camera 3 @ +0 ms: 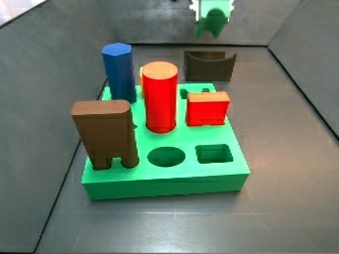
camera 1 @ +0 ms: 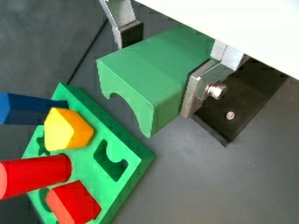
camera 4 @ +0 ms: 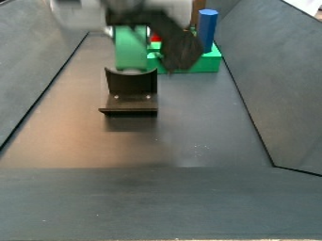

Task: Pick up the arch object. Move up. Place the arch object on the fixture. Regrasp the arch object. Rotate the arch object. Move to above the board. Insert the arch object.
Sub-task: Place the arch object on the fixture.

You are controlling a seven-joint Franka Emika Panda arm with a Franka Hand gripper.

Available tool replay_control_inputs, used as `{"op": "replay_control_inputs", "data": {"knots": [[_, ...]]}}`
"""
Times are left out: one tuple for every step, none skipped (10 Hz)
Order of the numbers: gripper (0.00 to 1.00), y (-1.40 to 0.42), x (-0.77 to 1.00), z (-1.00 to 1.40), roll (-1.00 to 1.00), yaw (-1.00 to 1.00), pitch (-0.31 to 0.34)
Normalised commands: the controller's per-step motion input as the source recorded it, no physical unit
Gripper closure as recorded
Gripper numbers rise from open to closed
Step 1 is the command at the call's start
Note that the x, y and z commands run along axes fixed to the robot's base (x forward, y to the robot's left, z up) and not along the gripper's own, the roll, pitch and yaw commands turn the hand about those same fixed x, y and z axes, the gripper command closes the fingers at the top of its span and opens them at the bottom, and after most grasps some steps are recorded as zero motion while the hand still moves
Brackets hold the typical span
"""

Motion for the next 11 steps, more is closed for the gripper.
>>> {"op": "replay_control_inputs", "data": {"knots": [[1.00, 0.14, 0.16, -1.00, -0.54, -0.14, 0.159], [1.00, 0.14, 0.17, -1.00, -0.32, -0.16, 0.122], [1.00, 0.13, 0.18, -1.00, -0.23, -0.17, 0.088], [1.00, 0.14, 0.19, -1.00, -0.19, -0.17, 0.056], [1.00, 0.11, 0.15, -0.73, -0.17, -0.16, 0.024], [1.00, 0.08, 0.13, -0.54, -0.16, -0.15, 0.005], [1.00, 0.07, 0.11, -0.42, -0.16, -0.14, -0.007], [1.00, 0.07, 0.07, -0.34, -0.11, -0.10, -0.028], [1.00, 0.06, 0.07, -0.34, -0.11, -0.08, -0.027], [1.00, 0.06, 0.07, -0.34, -0.11, -0.07, -0.027], [1.00, 0.06, 0.07, -0.34, -0.11, -0.05, -0.026]]}}
